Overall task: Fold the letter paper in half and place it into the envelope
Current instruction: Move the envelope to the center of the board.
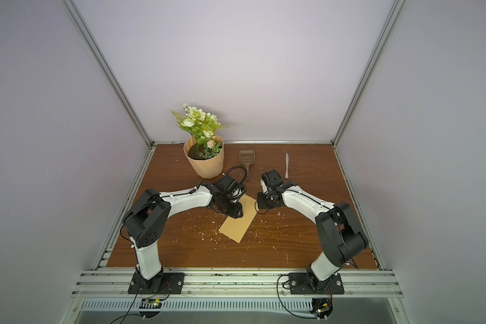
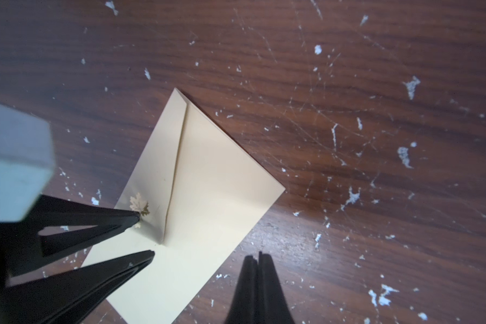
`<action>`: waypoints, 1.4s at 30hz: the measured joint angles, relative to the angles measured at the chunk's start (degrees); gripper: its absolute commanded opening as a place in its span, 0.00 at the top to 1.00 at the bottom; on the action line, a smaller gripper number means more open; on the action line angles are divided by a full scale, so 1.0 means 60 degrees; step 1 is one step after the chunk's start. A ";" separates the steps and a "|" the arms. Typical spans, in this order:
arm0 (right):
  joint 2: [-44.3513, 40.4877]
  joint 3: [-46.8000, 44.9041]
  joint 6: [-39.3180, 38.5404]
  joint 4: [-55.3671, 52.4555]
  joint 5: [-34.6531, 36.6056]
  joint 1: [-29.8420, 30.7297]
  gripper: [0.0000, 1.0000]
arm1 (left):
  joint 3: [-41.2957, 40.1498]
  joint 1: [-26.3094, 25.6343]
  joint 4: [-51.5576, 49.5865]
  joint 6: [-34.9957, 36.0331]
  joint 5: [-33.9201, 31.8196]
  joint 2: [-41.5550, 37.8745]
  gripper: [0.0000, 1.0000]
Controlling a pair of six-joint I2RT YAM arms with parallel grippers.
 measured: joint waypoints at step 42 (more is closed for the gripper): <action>0.3231 0.1912 0.0667 0.1450 -0.1770 0.0790 1.00 | -0.1260 0.1902 0.0663 -0.0164 -0.2386 -0.1147 0.64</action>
